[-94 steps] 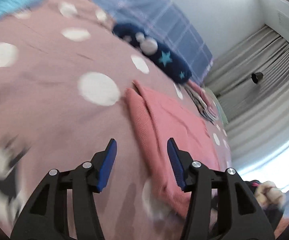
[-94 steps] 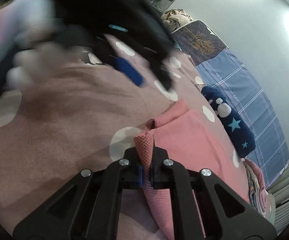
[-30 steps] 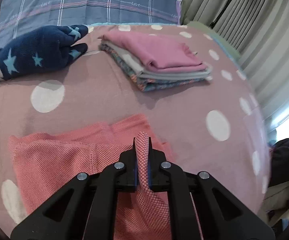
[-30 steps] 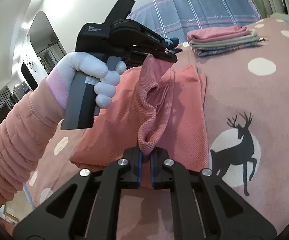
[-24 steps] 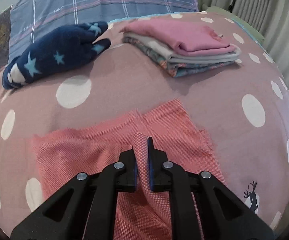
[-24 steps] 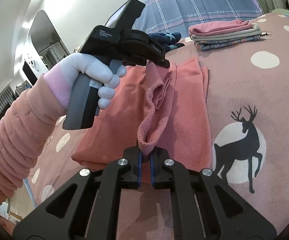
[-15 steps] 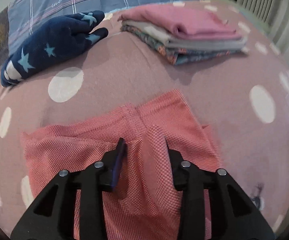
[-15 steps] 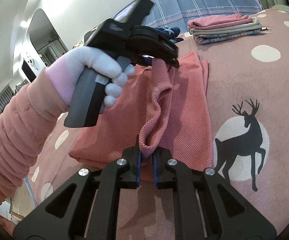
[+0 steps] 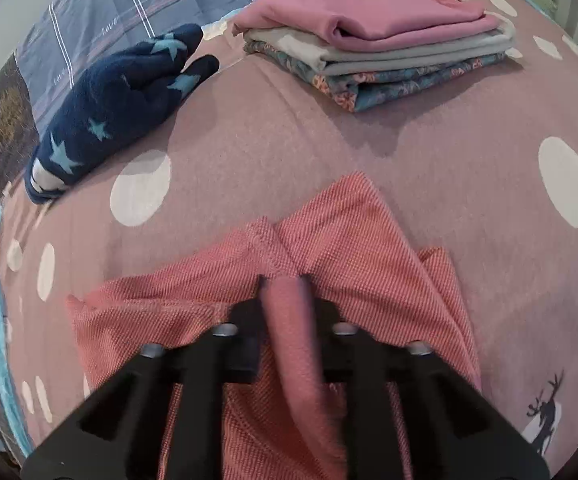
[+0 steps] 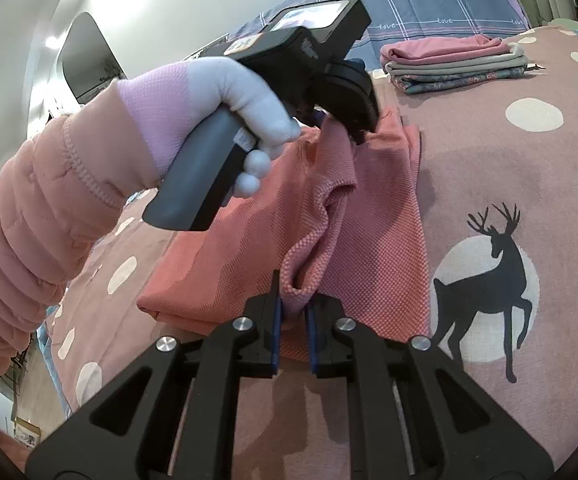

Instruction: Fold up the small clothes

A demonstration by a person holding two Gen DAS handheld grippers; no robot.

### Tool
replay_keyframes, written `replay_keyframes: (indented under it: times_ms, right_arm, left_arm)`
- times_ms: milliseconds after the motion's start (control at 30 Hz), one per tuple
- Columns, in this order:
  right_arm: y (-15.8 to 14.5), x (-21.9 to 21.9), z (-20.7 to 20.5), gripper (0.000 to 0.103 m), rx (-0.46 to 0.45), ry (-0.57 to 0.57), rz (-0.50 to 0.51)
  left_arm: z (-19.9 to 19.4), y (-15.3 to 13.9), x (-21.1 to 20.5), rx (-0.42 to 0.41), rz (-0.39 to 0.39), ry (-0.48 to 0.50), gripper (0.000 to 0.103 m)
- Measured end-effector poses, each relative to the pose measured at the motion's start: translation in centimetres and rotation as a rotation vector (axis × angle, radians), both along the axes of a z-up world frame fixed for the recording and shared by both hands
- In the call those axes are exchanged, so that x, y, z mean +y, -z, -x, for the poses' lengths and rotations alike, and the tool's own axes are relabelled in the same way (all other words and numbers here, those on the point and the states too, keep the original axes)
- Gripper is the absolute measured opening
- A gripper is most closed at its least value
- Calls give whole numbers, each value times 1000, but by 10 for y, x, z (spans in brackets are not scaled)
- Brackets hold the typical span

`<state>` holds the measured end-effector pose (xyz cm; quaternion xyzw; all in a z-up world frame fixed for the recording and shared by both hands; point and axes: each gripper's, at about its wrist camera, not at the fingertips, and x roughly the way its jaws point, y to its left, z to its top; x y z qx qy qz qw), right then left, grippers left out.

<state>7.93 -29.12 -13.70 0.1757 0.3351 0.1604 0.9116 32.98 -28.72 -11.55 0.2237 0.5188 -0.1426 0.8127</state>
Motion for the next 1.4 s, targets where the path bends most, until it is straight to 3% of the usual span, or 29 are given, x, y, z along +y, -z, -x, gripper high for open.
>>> replay_keyframes:
  times_ms: [267,400,567,800,900,1033,1167,1200,1400]
  right_arm:
    - [-1,-4,3,11,-24,-11,-30]
    - [-8,-12,11,8,-71,4,-74]
    - [-12,-21,19,7,-89,44,-86]
    - [-1,-42,23,7,-28,99,-137]
    - [6,-43,18,8,12,92,-139]
    - [15,-50,12,11,57,91,-188]
    - [21,-54,9,12,82,97,-220]
    - [21,-55,9,12,84,98,-227]
    - [24,-57,9,12,84,99,-237]
  left_arm:
    - [-2,-23,36,53,240,-55,6]
    - [6,-41,32,31,302,-41,6]
    - [14,-46,4,-6,266,21,6]
    - [16,-14,-30,3,184,69,7]
    - [17,-14,-29,-5,191,74,12]
    - [34,-59,-8,-103,317,98,35]
    - [79,-99,30,-243,340,142,45]
    - [89,-101,38,-257,343,145,50]
    - [163,-77,126,-282,320,138,51]
